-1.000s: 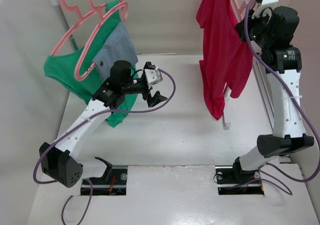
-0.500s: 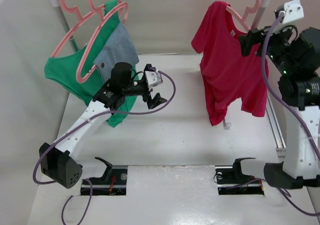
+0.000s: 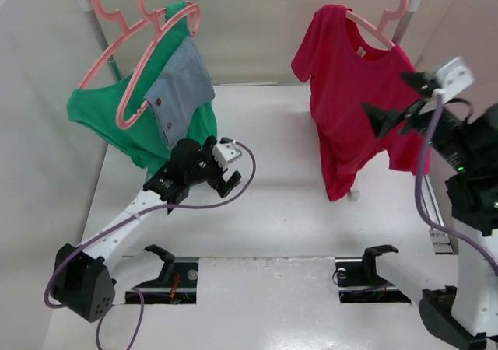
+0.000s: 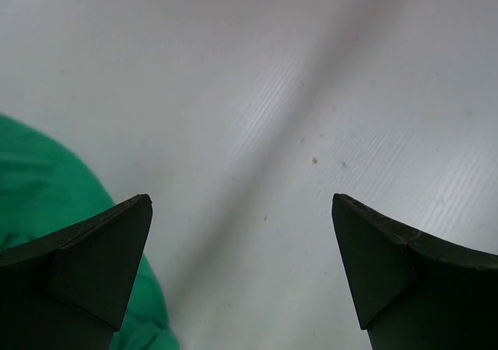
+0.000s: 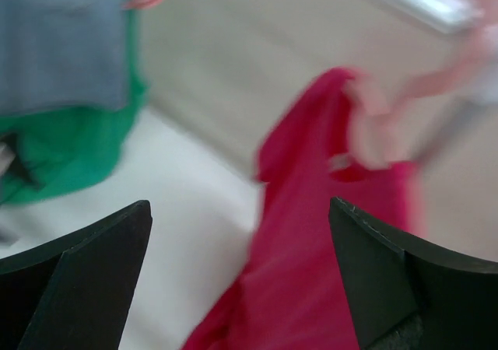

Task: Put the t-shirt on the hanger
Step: Hang the hanger with tshirt onto the clothesline

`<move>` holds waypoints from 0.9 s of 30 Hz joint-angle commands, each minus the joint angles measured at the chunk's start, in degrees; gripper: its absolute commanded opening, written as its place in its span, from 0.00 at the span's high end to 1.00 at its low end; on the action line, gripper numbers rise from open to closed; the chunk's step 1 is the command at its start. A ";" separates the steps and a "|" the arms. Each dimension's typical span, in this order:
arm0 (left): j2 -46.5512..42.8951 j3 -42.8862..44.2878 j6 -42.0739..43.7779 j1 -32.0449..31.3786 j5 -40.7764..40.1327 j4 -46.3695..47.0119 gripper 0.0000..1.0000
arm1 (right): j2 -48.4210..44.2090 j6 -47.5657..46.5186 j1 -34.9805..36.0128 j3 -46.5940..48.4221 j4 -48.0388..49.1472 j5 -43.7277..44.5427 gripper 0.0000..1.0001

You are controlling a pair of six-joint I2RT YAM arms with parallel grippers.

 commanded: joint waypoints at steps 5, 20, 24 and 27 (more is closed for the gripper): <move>-9.90 -14.00 -3.46 -0.89 -16.60 12.02 0.00 | 1.93 0.40 20.52 -25.51 1.64 0.82 0.00; -18.34 -25.53 -8.82 2.89 -15.13 21.42 0.00 | 0.00 24.30 19.67 -63.14 23.08 20.10 0.00; -18.87 -26.77 -9.44 4.30 -12.66 22.84 0.00 | 0.53 27.03 18.43 -65.26 24.31 20.72 0.00; -18.87 -28.00 -9.44 4.30 -12.66 24.86 0.00 | 0.53 27.65 18.43 -65.26 24.32 21.33 0.00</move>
